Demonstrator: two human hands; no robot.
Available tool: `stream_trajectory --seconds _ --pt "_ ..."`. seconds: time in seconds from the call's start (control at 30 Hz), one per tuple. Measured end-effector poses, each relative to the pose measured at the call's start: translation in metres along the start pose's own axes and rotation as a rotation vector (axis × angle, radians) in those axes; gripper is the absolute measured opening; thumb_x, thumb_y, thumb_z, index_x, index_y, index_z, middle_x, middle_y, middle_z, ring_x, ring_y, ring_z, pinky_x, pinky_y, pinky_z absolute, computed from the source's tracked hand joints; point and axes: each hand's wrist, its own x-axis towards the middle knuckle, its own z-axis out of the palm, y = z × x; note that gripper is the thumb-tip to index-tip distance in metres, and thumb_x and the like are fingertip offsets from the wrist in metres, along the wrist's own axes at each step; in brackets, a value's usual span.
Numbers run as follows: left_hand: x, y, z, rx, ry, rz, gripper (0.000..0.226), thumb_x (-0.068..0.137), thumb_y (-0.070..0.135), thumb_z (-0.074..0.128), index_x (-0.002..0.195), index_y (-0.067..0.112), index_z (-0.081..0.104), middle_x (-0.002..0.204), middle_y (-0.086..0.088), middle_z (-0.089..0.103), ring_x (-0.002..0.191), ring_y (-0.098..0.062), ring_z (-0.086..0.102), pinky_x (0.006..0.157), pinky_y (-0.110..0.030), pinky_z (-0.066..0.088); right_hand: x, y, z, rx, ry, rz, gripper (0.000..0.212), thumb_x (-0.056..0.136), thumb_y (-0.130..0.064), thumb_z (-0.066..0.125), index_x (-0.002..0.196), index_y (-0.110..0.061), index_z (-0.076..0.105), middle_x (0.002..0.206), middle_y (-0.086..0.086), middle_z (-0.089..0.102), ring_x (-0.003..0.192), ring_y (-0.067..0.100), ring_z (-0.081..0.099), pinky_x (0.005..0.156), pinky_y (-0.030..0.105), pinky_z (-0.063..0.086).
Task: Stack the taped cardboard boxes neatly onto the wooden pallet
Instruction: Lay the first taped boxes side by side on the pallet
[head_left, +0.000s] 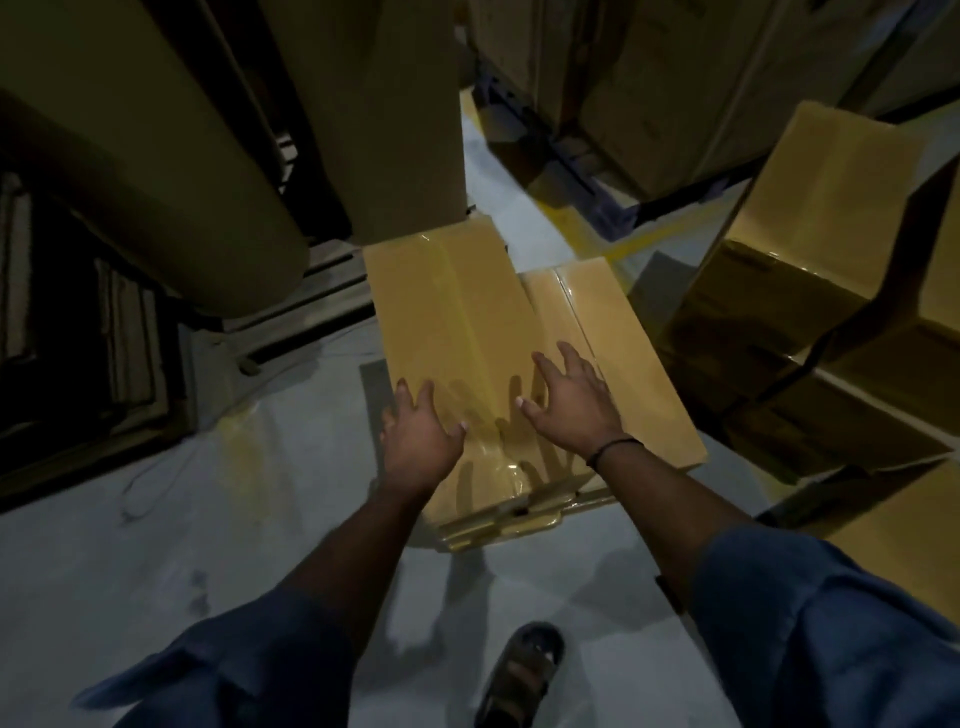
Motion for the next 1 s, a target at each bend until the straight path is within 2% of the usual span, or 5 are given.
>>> stream_trajectory --seconds 0.27,0.4,0.5,0.73,1.0 --pt "0.050 -0.004 0.015 -0.001 -0.038 -0.014 0.093 0.089 0.058 0.070 0.163 0.029 0.020 0.173 -0.009 -0.001 0.151 -0.049 0.020 0.118 -0.059 0.030 0.059 -0.001 0.031 -0.028 -0.002 -0.031 0.076 0.091 -0.053 0.063 0.155 -0.024 0.034 0.166 0.012 0.012 0.149 0.036 0.019 0.115 0.051 0.035" --pt "0.063 -0.012 0.029 -0.067 -0.093 -0.099 0.110 0.081 0.064 0.077 0.163 0.034 0.011 0.170 -0.009 -0.018 0.151 -0.055 0.010 0.115 -0.066 0.034 0.075 0.002 0.047 -0.039 -0.033 0.010 0.081 0.091 -0.058 0.060 0.158 -0.029 0.025 0.168 0.012 0.003 0.146 0.040 0.025 0.113 0.053 0.037" --pt "0.068 -0.016 0.038 -0.137 -0.096 -0.132 0.118 0.078 0.065 0.079 0.164 0.036 0.004 0.167 -0.010 -0.027 0.150 -0.053 0.016 0.111 -0.061 0.039 0.082 0.006 0.053 -0.030 -0.048 0.010 0.088 0.089 -0.063 0.059 0.160 -0.032 0.017 0.168 0.011 -0.003 0.142 0.043 0.032 0.110 0.054 0.041" --pt "0.071 -0.014 0.055 -0.227 0.010 -0.149 0.127 0.065 0.074 0.082 0.162 0.037 0.009 0.168 -0.009 -0.006 0.146 -0.049 0.026 0.110 -0.061 0.040 0.083 0.014 0.066 -0.015 -0.031 -0.010 0.084 0.090 -0.063 0.060 0.159 -0.035 0.021 0.167 0.013 -0.007 0.141 0.043 0.027 0.110 0.050 0.041" --pt "0.035 0.025 0.071 -0.232 0.062 -0.111 0.127 0.053 0.088 0.076 0.157 0.048 0.016 0.168 -0.007 0.001 0.147 -0.047 0.025 0.113 -0.064 0.036 0.040 0.064 0.053 0.013 0.117 -0.064 0.066 0.090 -0.063 0.059 0.149 -0.037 0.041 0.168 -0.001 0.002 0.144 0.031 0.027 0.113 0.049 0.037"
